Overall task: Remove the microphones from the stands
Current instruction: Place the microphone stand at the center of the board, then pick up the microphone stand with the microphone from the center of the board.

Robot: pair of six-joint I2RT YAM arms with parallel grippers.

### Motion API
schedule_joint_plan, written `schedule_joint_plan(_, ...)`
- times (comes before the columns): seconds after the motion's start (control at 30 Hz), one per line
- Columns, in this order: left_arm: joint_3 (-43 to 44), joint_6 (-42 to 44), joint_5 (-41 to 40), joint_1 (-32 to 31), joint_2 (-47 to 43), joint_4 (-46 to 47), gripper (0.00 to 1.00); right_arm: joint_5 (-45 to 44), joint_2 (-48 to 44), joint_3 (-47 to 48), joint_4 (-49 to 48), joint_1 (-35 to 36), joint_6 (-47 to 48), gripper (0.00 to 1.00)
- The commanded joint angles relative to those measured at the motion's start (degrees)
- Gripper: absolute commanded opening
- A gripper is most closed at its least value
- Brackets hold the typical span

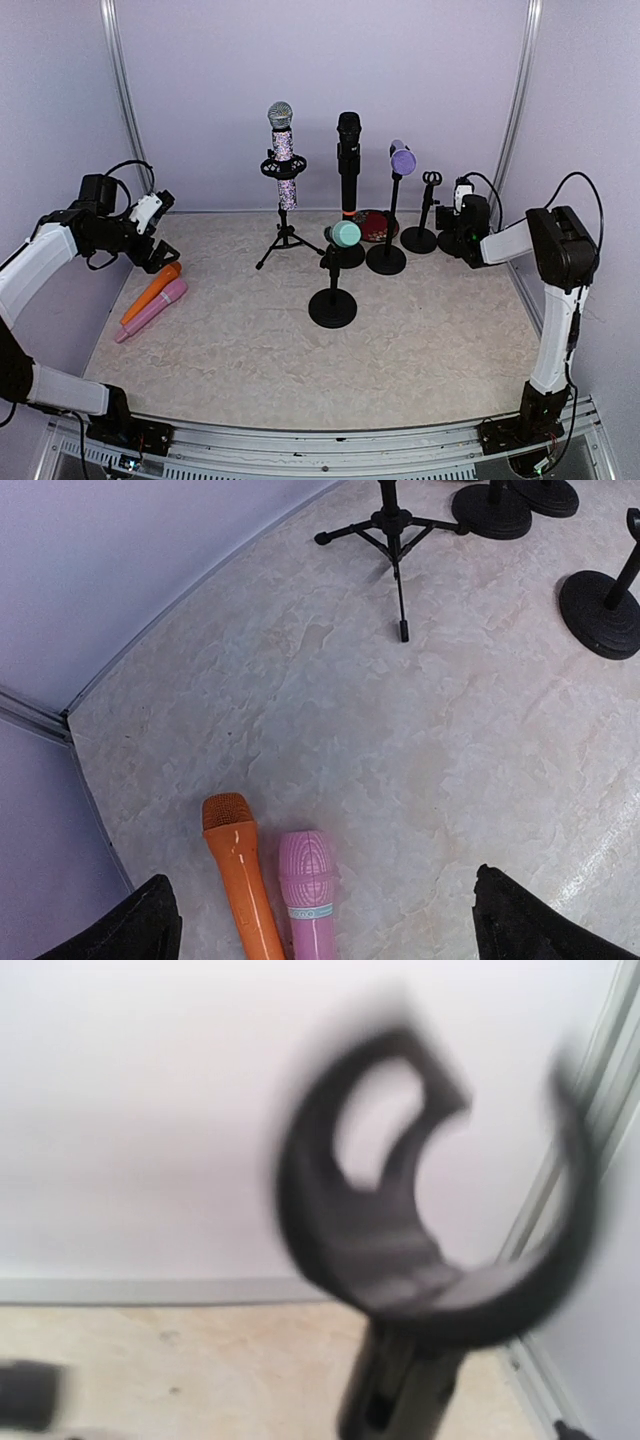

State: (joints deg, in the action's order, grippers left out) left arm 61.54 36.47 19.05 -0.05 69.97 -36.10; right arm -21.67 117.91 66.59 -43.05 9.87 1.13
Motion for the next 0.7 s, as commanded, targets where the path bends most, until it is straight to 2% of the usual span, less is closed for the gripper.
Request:
schedule_joint_plan(0.0,1.4,0.5,0.3,-0.1,1.2,-2.3,0.99,-5.8,-10.8,-6.1,-0.7,3.9,0.0,1.00)
schedule_joint_plan(0.07,1.1,0.4,0.7,0.1,0.9,-2.2,0.99,-7.8,-15.0,-9.3,1.5,5.2,-2.1,1.00)
schedule_joint_plan(0.17,-0.3,0.8,1.5,0.1,-0.8,-2.0,0.99,-9.0,-23.3,-14.3,8.4,7.1,-9.9,1.00)
schedule_joint_plan(0.33,-1.5,1.9,1.9,0.1,-2.8,-3.1,0.99,-11.9,-37.9,-24.8,13.4,13.0,-17.2,0.95)
schedule_joint_plan(0.5,-0.8,2.0,3.0,0.6,-3.0,-4.4,0.99,-11.7,-45.3,-29.1,12.9,24.1,-10.6,0.96)
schedule_joint_plan(0.67,-1.2,1.5,4.6,0.5,-3.5,-5.8,0.99,-12.6,-44.2,-31.5,7.1,38.2,-2.1,0.99)
